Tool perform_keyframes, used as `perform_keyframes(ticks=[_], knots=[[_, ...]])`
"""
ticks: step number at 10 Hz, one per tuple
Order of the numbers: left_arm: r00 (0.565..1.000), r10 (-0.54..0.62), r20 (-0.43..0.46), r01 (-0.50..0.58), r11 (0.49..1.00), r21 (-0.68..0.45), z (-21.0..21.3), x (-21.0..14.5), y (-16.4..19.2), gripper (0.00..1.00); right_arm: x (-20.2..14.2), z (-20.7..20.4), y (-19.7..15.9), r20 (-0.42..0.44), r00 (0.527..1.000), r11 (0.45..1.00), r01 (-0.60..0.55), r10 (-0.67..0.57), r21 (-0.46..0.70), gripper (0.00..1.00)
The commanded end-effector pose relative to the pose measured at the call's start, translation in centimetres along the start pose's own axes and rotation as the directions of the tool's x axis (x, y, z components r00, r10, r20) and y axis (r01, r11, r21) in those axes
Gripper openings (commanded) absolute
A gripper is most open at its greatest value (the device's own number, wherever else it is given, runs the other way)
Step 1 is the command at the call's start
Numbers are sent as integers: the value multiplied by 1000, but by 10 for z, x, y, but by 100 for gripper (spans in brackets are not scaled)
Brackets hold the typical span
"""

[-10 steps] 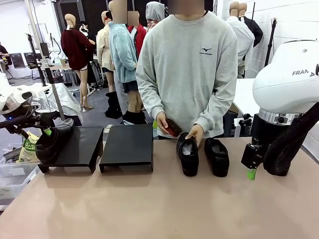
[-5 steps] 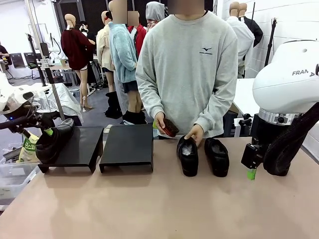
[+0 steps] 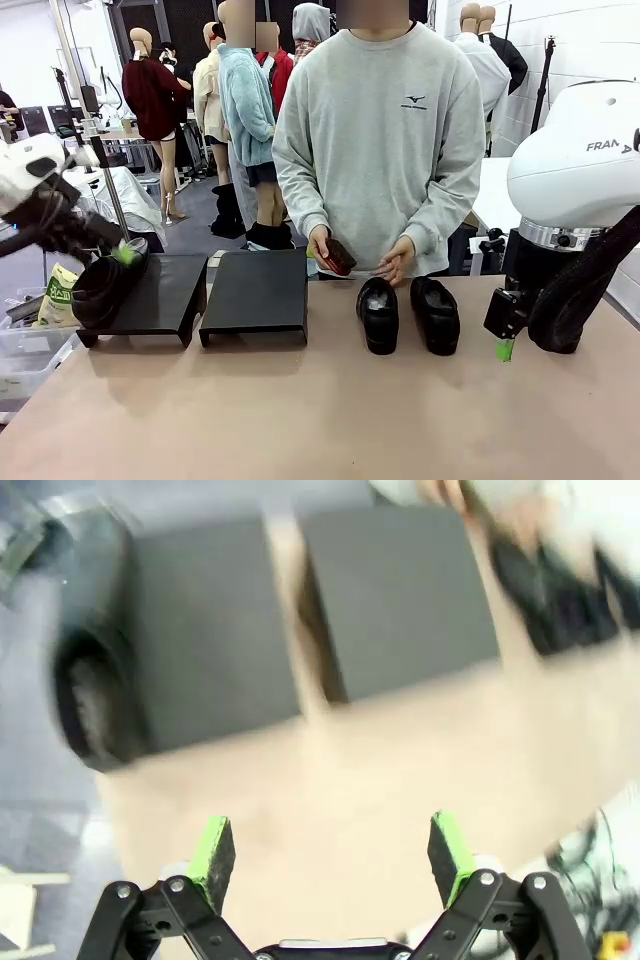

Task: Organize the shoes by placing them on the stand.
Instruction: Pick up one Shoe and place it in the middle of the table.

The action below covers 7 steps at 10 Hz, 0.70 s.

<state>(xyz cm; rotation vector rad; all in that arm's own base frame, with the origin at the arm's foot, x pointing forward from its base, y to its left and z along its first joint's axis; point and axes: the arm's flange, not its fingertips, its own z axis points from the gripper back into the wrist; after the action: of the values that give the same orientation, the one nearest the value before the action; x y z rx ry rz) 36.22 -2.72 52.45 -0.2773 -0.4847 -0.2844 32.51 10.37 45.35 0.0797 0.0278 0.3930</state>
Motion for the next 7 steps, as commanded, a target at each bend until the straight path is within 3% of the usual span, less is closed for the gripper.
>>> perform_keyframes(ticks=[1,5,7], knots=[[982,-41,-185,21,994,-108,-7,-33,-24,100,1,0,2,-1,1000,1000,12,-12,-5,100],[963,-68,-259,8,974,-228,-69,-58,-76,100,1,0,2,-1,1000,1000,12,-12,-5,100],[967,-117,-228,66,973,-222,-97,-68,-87,100,1,0,2,-1,1000,1000,12,-12,-5,100]])
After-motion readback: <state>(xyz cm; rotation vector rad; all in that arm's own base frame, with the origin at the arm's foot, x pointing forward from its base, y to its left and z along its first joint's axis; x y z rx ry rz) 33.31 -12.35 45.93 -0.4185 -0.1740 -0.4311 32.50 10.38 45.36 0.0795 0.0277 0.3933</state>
